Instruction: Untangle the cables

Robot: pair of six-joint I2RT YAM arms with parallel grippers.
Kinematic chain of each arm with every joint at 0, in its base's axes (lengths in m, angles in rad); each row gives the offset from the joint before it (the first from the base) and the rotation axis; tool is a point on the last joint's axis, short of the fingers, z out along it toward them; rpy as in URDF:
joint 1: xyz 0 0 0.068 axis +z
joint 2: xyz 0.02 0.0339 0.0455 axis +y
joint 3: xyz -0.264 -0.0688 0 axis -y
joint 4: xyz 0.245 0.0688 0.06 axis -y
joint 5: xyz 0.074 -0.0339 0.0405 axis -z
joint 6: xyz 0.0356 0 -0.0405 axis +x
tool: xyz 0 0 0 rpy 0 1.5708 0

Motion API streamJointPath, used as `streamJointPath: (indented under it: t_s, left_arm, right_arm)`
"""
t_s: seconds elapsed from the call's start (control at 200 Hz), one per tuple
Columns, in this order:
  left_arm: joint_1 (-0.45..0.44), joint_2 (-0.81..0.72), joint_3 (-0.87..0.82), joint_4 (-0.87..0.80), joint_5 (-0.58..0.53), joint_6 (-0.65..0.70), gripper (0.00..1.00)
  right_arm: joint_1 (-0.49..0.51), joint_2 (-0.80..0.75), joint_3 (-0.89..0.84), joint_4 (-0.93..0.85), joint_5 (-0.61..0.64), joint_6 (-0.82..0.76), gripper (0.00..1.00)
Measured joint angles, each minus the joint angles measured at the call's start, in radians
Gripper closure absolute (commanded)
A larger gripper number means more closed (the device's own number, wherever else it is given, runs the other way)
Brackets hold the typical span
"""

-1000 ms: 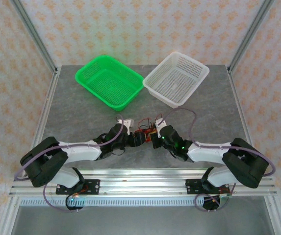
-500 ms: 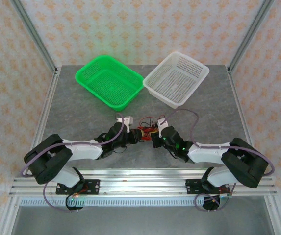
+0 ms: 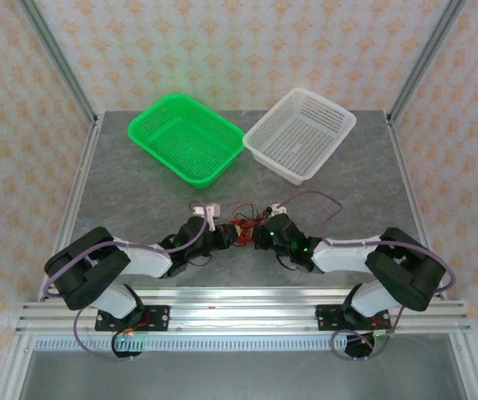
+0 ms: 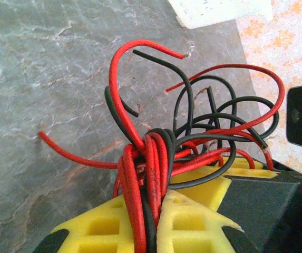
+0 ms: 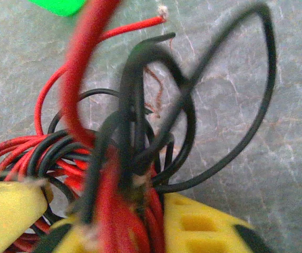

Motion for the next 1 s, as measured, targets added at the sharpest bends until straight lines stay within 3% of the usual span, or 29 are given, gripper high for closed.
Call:
streamJointPath:
  t_s: [0.1,0.31,0.435,0.756,1.001]
  left_arm:
    - [0.003,0.001,-0.027,0.027,-0.004,-0.018,1.00]
    - [0.006,-0.004,-0.047,0.068,-0.010,-0.025,1.00]
    - [0.006,-0.022,-0.050,0.071,-0.021,-0.025,1.00]
    - [0.005,-0.139,-0.071,0.061,-0.067,-0.024,1.00]
    - [-0.016,-0.265,-0.074,-0.002,-0.151,0.023,1.00]
  right_arm:
    - [-0.002,-0.002,0.025,-0.081,-0.034,0.057,0.58]
    - [-0.005,-0.097,0.066,-0.260,-0.100,0.129,0.17]
    - [-0.006,-0.163,0.111,-0.335,-0.119,0.163,0.00]
    - [-0.008,-0.246,0.099,-0.317,-0.212,0.407,0.00]
    - [-0.008,-0.228,0.099,-0.244,-0.208,0.542,0.00]
